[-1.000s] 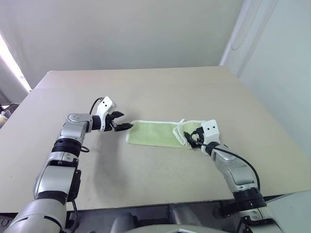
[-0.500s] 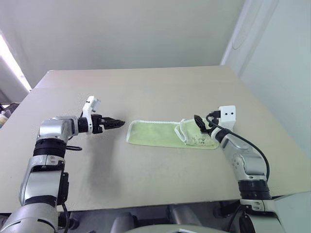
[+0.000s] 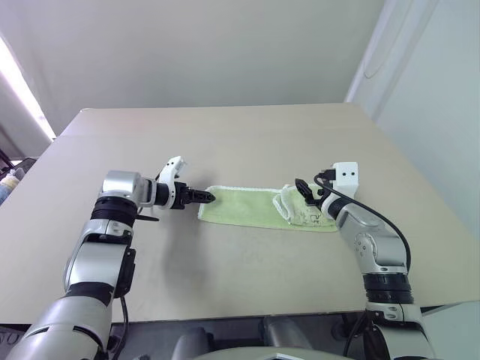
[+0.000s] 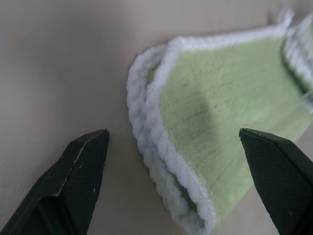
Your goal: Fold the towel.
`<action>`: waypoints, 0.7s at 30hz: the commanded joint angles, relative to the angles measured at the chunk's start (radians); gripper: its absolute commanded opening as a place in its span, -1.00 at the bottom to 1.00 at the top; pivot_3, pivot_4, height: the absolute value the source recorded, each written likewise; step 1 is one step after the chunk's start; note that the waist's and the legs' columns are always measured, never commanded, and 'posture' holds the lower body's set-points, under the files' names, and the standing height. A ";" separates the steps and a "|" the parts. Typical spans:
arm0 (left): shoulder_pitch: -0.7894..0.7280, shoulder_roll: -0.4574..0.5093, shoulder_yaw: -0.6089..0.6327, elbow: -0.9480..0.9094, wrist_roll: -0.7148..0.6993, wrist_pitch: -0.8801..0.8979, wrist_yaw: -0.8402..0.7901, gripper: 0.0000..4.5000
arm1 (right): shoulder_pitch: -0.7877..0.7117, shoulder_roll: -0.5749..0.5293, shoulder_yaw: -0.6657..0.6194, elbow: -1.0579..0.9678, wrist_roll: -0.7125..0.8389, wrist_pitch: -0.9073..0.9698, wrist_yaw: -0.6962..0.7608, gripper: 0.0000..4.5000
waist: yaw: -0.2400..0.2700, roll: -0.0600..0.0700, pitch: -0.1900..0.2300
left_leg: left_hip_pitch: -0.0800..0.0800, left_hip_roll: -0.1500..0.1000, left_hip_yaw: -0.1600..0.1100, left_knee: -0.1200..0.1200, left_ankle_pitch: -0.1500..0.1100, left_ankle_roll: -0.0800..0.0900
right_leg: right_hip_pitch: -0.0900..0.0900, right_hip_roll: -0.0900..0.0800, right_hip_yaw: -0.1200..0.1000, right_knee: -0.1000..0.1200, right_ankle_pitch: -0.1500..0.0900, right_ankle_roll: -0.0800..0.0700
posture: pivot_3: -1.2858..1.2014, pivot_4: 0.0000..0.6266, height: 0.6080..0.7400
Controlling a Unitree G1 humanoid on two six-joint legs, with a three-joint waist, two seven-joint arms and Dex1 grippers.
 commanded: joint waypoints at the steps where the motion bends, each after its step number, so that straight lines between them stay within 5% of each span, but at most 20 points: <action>1: 0.011 -0.050 -0.041 0.026 -0.015 0.053 -0.050 1.00 | -0.003 -0.001 -0.028 -0.043 0.003 0.004 -0.015 0.90 | 0.000 0.002 -0.001 | 0.000 0.000 0.000 0.000 0.000 0.000 | 0.000 0.000 0.000 0.000 0.000 0.000 | 0.03 -1.00 0.57; 7: -0.011 -0.067 0.000 0.037 -0.043 0.076 -0.071 1.00 | 0.014 0.002 -0.038 -0.055 0.000 0.009 -0.029 0.90 | 0.001 0.002 -0.001 | -0.001 0.000 -0.001 0.000 0.000 0.000 | 0.000 0.000 0.000 -0.001 -0.001 0.001 | 0.03 -1.00 0.57; 19: -0.023 -0.024 0.062 0.029 -0.067 0.063 -0.074 -0.89 | -0.012 0.025 -0.131 -0.075 0.116 0.034 -0.009 0.92 | -0.012 0.002 0.001 | -0.002 0.000 -0.001 -0.002 0.000 0.000 | -0.003 0.000 0.000 -0.001 -0.001 0.001 | 0.03 -1.00 0.57; 21: -0.030 0.000 0.072 0.038 -0.067 0.057 -0.075 -0.99 | -0.007 0.024 -0.152 -0.117 0.198 0.070 0.043 0.92 | -0.014 0.002 0.001 | -0.002 0.000 -0.001 -0.002 0.000 0.000 | -0.003 0.000 0.000 -0.001 -0.001 0.001 | 0.03 -1.00 0.57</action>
